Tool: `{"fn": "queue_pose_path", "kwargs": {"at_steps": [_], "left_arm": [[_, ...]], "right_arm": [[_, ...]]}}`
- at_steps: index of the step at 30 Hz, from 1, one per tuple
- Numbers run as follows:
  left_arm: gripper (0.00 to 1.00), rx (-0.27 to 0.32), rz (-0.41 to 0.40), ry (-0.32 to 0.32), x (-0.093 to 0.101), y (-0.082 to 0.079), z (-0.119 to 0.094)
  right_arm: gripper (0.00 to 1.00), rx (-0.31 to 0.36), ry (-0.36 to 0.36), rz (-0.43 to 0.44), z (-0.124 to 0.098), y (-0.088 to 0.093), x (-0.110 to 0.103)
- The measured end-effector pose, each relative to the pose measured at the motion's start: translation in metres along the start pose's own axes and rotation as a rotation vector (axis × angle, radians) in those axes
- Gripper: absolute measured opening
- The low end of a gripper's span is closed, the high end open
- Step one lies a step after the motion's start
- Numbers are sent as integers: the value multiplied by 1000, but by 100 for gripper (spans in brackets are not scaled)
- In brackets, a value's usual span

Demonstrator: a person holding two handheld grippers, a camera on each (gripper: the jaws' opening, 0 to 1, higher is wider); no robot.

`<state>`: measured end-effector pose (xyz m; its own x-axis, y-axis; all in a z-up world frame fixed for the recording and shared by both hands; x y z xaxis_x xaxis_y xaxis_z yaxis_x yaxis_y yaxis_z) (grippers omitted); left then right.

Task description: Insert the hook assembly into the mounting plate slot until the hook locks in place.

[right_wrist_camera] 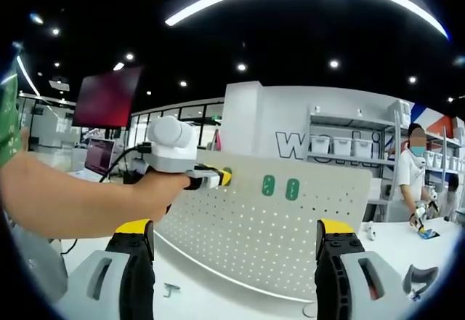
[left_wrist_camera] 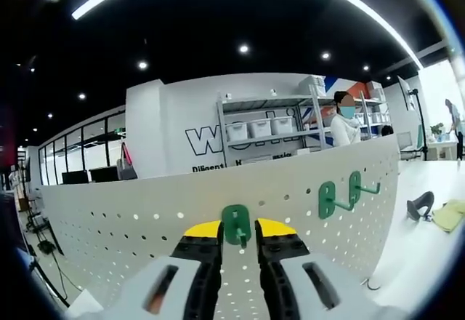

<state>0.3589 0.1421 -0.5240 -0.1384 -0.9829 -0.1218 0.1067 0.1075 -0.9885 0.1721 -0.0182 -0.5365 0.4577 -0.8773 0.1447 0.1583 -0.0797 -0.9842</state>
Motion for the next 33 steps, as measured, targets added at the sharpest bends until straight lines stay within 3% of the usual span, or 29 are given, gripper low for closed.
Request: {"fn": "queue_pose_path", "kwargs": {"at_steps": [13,23,33], "left_arm": [[32,9,-29,62,2,-5,-12],[53,28,-96,128,3,-11,-23],[73,-8,-162,182,2,-5,-34]], "right_arm": [[94,6,1,-19,-3,-9,-6],[94,15,2,-33,-8,-17,-12],[94,22,3,-43,-13,-24,-20]]}}
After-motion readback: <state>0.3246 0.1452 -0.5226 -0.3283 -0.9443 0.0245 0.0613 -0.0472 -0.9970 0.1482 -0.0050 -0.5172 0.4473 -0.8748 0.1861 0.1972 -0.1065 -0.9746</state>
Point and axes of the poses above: the point that each gripper's makers call its tool centre point, and the gripper's own axes: z roughly forward along the fingers, x roughly to its right, y roughly out of its underside, the point moved 5 cm from there along -z, roughly backward along the fingers, and after that the axes turned 4 degrees about x, right-handed, at the moved point
